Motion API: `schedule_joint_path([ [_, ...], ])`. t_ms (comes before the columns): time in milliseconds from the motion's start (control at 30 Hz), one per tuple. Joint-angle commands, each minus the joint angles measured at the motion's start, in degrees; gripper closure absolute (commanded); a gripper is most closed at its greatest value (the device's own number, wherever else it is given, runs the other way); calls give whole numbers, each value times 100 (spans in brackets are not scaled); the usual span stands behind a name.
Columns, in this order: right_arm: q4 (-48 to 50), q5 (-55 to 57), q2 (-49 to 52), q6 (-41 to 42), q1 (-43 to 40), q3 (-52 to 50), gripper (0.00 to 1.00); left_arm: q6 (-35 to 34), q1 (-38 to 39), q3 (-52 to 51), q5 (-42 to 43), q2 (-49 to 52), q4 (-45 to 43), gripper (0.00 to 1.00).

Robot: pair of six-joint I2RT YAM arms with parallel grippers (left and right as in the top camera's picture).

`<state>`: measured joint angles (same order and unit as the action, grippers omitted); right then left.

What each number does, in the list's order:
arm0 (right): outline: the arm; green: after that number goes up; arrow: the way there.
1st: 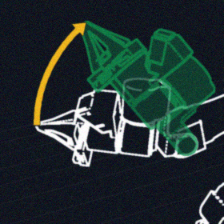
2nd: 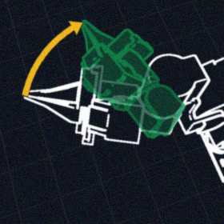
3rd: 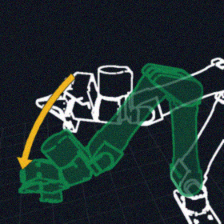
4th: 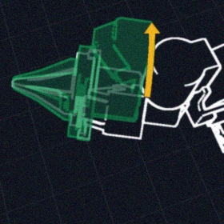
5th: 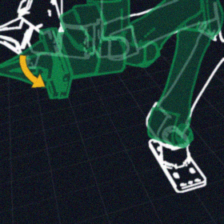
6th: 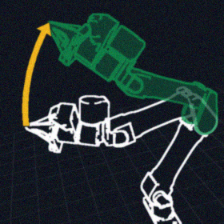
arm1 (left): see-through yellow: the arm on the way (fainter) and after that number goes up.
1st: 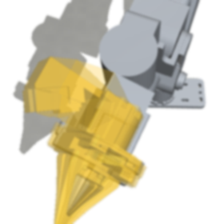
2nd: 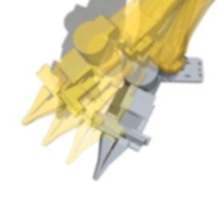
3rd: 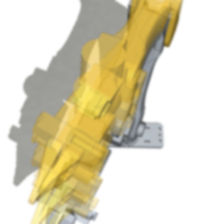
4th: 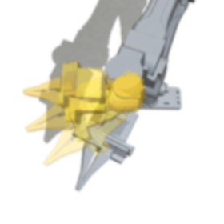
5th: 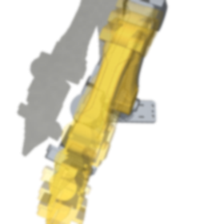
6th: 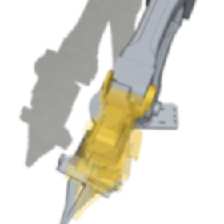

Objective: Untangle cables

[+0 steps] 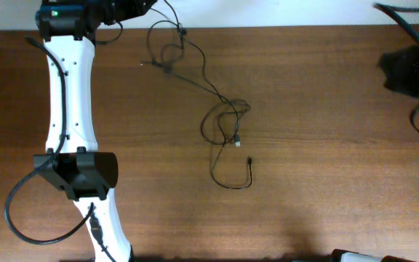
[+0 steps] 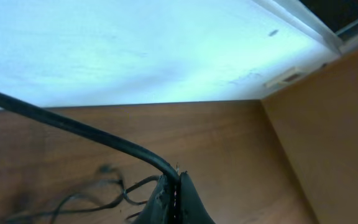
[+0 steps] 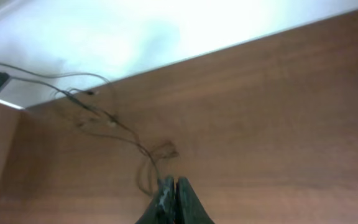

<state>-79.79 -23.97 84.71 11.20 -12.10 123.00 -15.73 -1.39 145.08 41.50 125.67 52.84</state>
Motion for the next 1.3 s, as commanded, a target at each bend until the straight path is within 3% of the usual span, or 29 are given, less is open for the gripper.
schedule_joint_path([
  [0, -238, -354, 66, -529, -57, 4, 96, 251, 52, 92, 890, -162, -264, 100],
  [67, -267, -396, 245, -527, 214, 4, 87, -308, 122, 92, 1768, -168, -678, 100],
  [200, -205, -393, 758, -533, 896, 4, 45, -1593, 188, 94, 2863, -175, -1858, 100],
  [267, -98, -398, 1093, -623, 1290, 4, 33, -2100, 199, 94, 3217, -197, -2319, 100],
  [400, 446, -389, 1762, -632, 2063, 4, 24, -2269, 236, 94, 3272, -367, -2371, 100],
  [500, 918, -391, 2194, -321, 2430, 4, 25, -2310, 315, 94, 3268, -455, -2522, 100],
  [667, 1917, -321, 2623, 293, 2710, 4, 30, -3023, 317, 94, 3263, -457, -2747, 100],
  [867, 2380, -66, 2848, 1191, 2994, 4, 32, -4463, 317, 94, 3265, -457, -4098, 100],
  [967, 2761, 31, 2931, 1849, 3130, 4, 31, -4828, 317, 94, 3169, -457, -4170, 100],
  [1033, 2846, 153, 2992, 2433, 3167, 4, 32, -5431, 315, 94, 2931, -457, -4170, 100],
  [1133, 2852, 129, 3110, 2745, 3171, 4, 32, -6470, 315, 92, 2310, -457, -4170, 100],
  [1267, 2857, -114, 3362, 2739, 3200, 4, 35, -6852, 315, 92, 2006, -457, -4168, 100],
])
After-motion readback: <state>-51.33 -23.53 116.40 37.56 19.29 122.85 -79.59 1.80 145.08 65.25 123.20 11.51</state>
